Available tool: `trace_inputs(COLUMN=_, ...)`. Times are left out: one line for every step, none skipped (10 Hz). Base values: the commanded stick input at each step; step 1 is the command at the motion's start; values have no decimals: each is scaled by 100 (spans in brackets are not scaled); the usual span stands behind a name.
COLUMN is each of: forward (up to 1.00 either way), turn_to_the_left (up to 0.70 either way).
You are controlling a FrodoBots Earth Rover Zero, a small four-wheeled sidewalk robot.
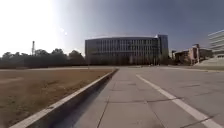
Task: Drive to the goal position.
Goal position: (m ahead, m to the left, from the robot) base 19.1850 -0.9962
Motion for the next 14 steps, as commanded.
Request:
trace_inputs(forward=4, turn_to_the_left=0)
trace_inputs(forward=4, turn_to_the_left=0)
trace_inputs(forward=5, turn_to_the_left=0)
trace_inputs(forward=5, turn_to_the_left=0)
trace_inputs(forward=5, turn_to_the_left=0)
trace_inputs(forward=5, turn_to_the_left=0)
trace_inputs(forward=5, turn_to_the_left=0)
trace_inputs(forward=4, turn_to_the_left=0)
trace_inputs(forward=5, turn_to_the_left=0)
trace_inputs(forward=5, turn_to_the_left=0)
trace_inputs(forward=5, turn_to_the_left=0)
trace_inputs(forward=5, turn_to_the_left=0)
trace_inputs(forward=5, turn_to_the_left=0)
trace_inputs(forward=4, turn_to_the_left=0)
